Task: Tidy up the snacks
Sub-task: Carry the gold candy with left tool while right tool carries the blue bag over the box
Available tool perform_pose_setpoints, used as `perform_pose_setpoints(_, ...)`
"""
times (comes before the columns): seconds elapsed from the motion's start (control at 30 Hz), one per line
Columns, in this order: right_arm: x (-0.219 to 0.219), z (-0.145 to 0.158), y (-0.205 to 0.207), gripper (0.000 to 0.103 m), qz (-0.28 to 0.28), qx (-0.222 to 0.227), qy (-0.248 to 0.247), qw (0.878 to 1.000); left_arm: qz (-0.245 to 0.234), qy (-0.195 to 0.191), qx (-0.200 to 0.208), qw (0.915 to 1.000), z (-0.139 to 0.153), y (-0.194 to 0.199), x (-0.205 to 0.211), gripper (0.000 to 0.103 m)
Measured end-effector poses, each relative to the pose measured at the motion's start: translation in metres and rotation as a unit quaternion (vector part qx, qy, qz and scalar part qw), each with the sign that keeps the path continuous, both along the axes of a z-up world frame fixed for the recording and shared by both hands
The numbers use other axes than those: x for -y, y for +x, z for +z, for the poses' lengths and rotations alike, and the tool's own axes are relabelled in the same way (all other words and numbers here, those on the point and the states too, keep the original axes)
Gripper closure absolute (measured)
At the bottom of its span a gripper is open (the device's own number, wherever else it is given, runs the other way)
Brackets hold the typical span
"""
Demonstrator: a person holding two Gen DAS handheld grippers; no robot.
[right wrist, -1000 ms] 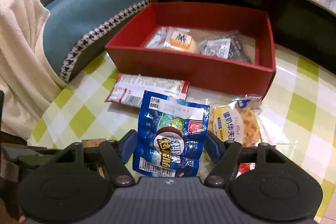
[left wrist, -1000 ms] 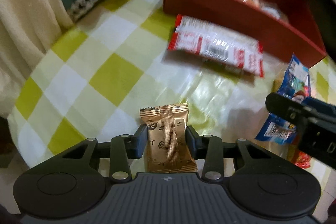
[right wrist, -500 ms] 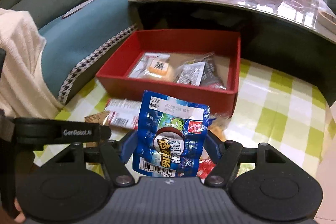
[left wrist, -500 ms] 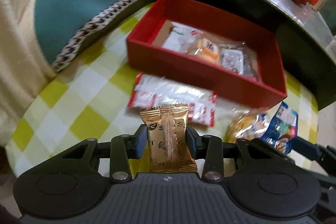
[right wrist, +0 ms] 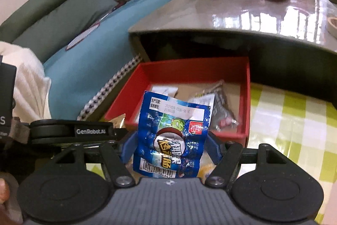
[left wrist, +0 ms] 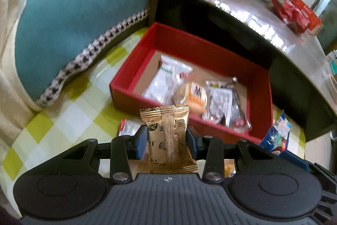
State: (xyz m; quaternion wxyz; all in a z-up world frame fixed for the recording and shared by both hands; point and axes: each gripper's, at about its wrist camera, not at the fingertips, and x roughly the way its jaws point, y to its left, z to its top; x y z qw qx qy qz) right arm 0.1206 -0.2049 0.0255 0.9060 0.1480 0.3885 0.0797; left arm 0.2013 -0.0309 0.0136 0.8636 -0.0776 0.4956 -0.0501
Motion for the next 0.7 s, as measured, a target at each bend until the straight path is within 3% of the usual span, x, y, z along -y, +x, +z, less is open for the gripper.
perform_pose_setpoints(0.7, 0.028, -0.02, 0.077, 0.029, -0.041, -0.006, -0.027, 0.999, 0.0, 0.021, 0.016, 0.9997, -0.012, 0.068, 0.038, 0.055)
